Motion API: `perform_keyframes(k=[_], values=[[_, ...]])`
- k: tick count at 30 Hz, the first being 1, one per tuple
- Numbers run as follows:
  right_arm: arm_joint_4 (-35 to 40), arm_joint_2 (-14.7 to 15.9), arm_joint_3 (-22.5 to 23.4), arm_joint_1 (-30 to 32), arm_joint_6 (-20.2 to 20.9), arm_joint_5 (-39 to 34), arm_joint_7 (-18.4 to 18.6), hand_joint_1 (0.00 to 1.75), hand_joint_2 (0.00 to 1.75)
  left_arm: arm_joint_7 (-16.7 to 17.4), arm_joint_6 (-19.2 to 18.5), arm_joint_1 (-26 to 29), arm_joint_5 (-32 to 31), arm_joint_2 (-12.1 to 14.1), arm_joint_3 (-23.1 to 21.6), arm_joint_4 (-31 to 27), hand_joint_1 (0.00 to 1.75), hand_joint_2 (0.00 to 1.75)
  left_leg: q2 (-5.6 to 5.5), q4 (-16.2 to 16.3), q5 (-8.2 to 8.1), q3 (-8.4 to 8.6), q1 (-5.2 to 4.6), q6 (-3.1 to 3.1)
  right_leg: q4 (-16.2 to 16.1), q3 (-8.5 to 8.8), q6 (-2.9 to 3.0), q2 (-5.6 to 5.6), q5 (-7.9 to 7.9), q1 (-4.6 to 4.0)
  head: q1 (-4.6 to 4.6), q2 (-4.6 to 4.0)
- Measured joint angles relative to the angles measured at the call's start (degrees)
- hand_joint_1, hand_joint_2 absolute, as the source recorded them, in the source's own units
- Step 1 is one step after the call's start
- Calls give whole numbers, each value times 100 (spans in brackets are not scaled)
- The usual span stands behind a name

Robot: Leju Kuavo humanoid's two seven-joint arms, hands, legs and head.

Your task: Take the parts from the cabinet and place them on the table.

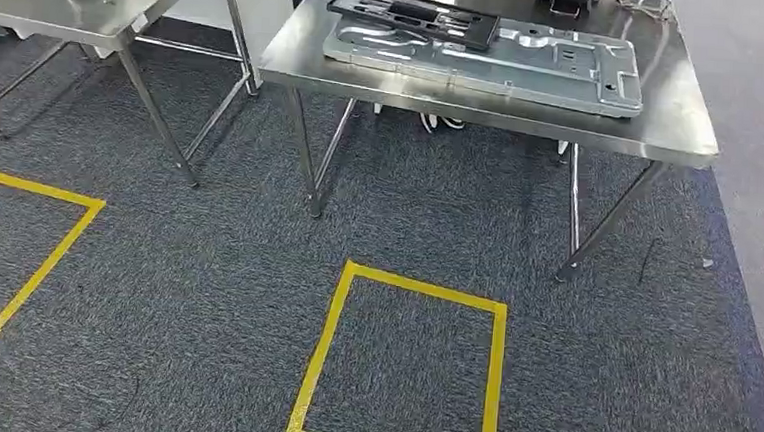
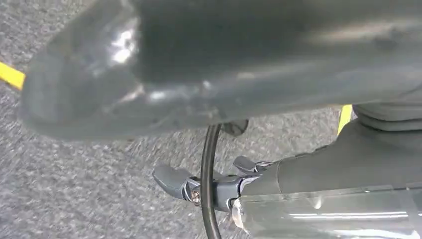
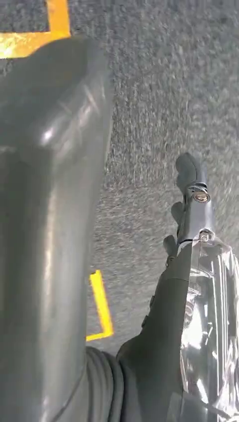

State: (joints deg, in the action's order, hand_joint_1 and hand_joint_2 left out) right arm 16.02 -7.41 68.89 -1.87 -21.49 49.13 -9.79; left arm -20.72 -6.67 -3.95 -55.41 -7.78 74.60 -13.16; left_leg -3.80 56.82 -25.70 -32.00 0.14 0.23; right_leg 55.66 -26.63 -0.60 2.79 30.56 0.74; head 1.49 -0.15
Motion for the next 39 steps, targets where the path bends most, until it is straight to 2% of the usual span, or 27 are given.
perform_keyframes(k=[1, 2, 3, 5, 6, 7, 8, 10, 11, 12, 16, 18, 20, 21, 22, 23, 25, 26, 27, 29, 31, 33, 34, 36, 37, 38, 39], values=[[-11, -4, 0, -1, 0, 2, 17, 0, 0, 2, 9, 6, 0, 0, 0, 0, 0, 0, 14, 49, -32, -41, 6, -15, -58, -4, 73, -85, -47, 61, 0, 0], [-15, -4, 0, -1, 0, 2, 24, 0, 0, 4, 11, 23, -2, -4, 0, 0, 0, 0, 191, 210, -174, -109, 12, -40, -65, -14, 123, -147, -64, 50, 2, 0], [-20, -4, 0, 8, 0, 2, 28, 0, 0, 13, 15, 21, -2, -9, 0, 0, 0, 0, 272, 565, -425, -276, 22, -62, -60, -36, 169, -216, -76, 40, 7, 0], [-35, -4, 0, 26, 26, 2, 35, 0, 0, 55, 59, 12, 0, -9, 0, 0, 0, 0, 305, 1457, -867, -656, 46, -118, -39, -87, 182, -375, -85, 15, 4, 0], [-39, -2, 0, 26, 90, 2, 35, 0, 0, 131, 114, 20, 0, -9, 2, 0, 0, 0, 317, 1794, -962, -781, 57, -139, -20, -111, 182, -445, -85, 6, 7, 0], [-39, -2, 0, 27, 146, 2, 39, 0, 0, 203, 172, 38, -2, -9, 7, 0, 0, 0, 335, 1845, -904, -770, 65, -149, -3, -127, 182, -514, -85, 3, 7, 0], [-42, -2, 0, 25, 190, 2, 48, 0, 0, 258, 221, 53, -9, -9, 9, 0, 0, 0, 357, 1616, -732, -621, 67, -153, 14, -139, 181, -578, -84, 1, 7, 0], [-46, -9, 0, 20, 238, 11, 74, 0, 0, 343, 321, 59, -15, -11, 20, 0, 0, 0, 473, 689, -313, -76, 68, -140, 45, -138, 150, -691, -65, 2, 7, 0], [-48, -18, 0, 21, 245, 18, 83, 0, 0, 383, 367, 45, -17, -11, 31, 0, 0, 0, 701, 199, -248, 206, 59, -111, 70, -130, 124, -751, -48, -12, 7, 0], [-50, -26, 0, 28, 265, 24, 90, 0, 0, 457, 429, 30, -31, -15, 46, 0, 0, 0, 781, 102, -272, 268, -14, -58, 97, -154, 90, -794, -35, -35, 7, 0], [-61, -57, 0, -45, 278, 24, 90, 0, 0, 577, 518, 62, -68, -35, 90, 0, 0, 0, 577, 33, -242, 173, 25, 87, 89, -121, -36, -971, -23, -67, 2, 0], [-74, -74, 0, -25, 289, 26, 96, 0, 0, 597, 546, 59, -81, -61, 96, 0, 0, 0, 487, 5, -179, 158, 42, 177, 469, -288, -101, -439, 285, -11, 2, 0], [-81, -77, 0, 15, 293, 33, 109, 0, 0, 627, 577, 40, -94, -61, 96, 0, 0, 0, 374, 8, -152, 105, 28, 216, 1375, -734, -120, -308, 742, 1, 2, 0], [-85, -77, 2, 24, 304, 50, 131, 0, 0, 632, 583, 42, -96, -61, 98, 0, 0, 0, 305, 17, -143, 84, 21, 220, 1742, -929, -128, -299, 854, 0, 0, 0], [-87, -77, 2, 27, 308, 77, 142, 0, 0, 632, 595, 49, -101, -61, 98, 0, 0, 0, 234, 23, -139, 75, 18, 218, 1881, -1015, -129, -299, 813, 2, 2, 0], [-90, -79, 2, 31, 310, 103, 153, 0, 0, 632, 597, 61, -105, -59, 98, 0, 0, 0, 163, 31, -135, 78, 16, 213, 1732, -960, -123, -296, 629, 2, 0, 0], [-94, -85, 2, 37, 339, 153, 159, 0, 0, 599, 599, 59, -127, -59, 98, 0, 0, 0, 7, 53, -135, 84, 15, 203, 835, -556, -82, -195, 55, 3, 0, 0], [-94, -85, 0, 41, 350, 173, 168, 0, 0, 570, 599, 47, -155, -59, 98, 0, 0, 0, -64, 69, -135, 79, 15, 191, 387, -352, -51, -31, -157, 4, 0, 0], [-96, -85, 0, 40, 350, 177, 175, 0, 0, 559, 599, 39, -160, -59, 98, 0, 0, 0, -108, 88, -134, 49, -2, 161, 235, -299, -9, 246, -74, 15, 2, 0], [-96, -103, 0, 40, 356, 192, 177, 0, 0, 542, 599, 13, -164, -52, 98, 0, 0, 0, -243, 111, -105, -23, 25, 67, 177, -308, 4, 164, -86, -8, 0, 0], [-98, -105, 0, 27, 356, 192, 179, 0, 0, 540, 599, 48, -164, -48, 98, 0, 0, 0, -386, 81, -69, -77, 11, -20, 128, -292, 86, 28, -122, 23, 2, 0], [-103, -140, 0, 28, 367, 197, 177, 0, 0, 535, 612, 56, -164, -31, 98, -2, 0, 0, 107, 366, -279, -166, -3, -35, 62, -254, 165, -114, -155, 42, 11, 0], [-103, -140, 0, 43, 372, 201, 177, 0, 0, 522, 610, 40, -171, -31, 98, -2, 0, 0, 239, 770, -515, -367, 23, -57, 66, -256, 196, -212, -148, 32, 15, 0], [-103, -140, 0, 71, 378, 203, 177, 0, 0, 496, 612, 12, -168, -28, 98, -2, 0, 0, 314, 1648, -896, -787, 53, -104, 75, -258, 205, -396, -134, 13, 15, 0], [-103, -140, 0, 70, 380, 205, 177, 0, 0, 485, 612, 15, -168, -26, 98, -2, 0, 0, 331, 1876, -919, -891, 62, -124, 82, -260, 199, -482, -127, 9, 15, 0], [-103, -140, 0, 67, 396, 205, 175, 0, 0, 474, 612, 24, -170, -20, 98, -2, 0, 0, 347, 1815, -819, -849, 66, -133, 91, -258, 190, -556, -115, 9, 15, 0], [-103, -144, 0, 61, 424, 203, 157, 0, 0, 474, 610, 32, -177, -13, 98, -2, 0, 0, 371, 1456, -594, -654, 68, -135, 102, -250, 176, -634, -94, 11, 15, 0]])
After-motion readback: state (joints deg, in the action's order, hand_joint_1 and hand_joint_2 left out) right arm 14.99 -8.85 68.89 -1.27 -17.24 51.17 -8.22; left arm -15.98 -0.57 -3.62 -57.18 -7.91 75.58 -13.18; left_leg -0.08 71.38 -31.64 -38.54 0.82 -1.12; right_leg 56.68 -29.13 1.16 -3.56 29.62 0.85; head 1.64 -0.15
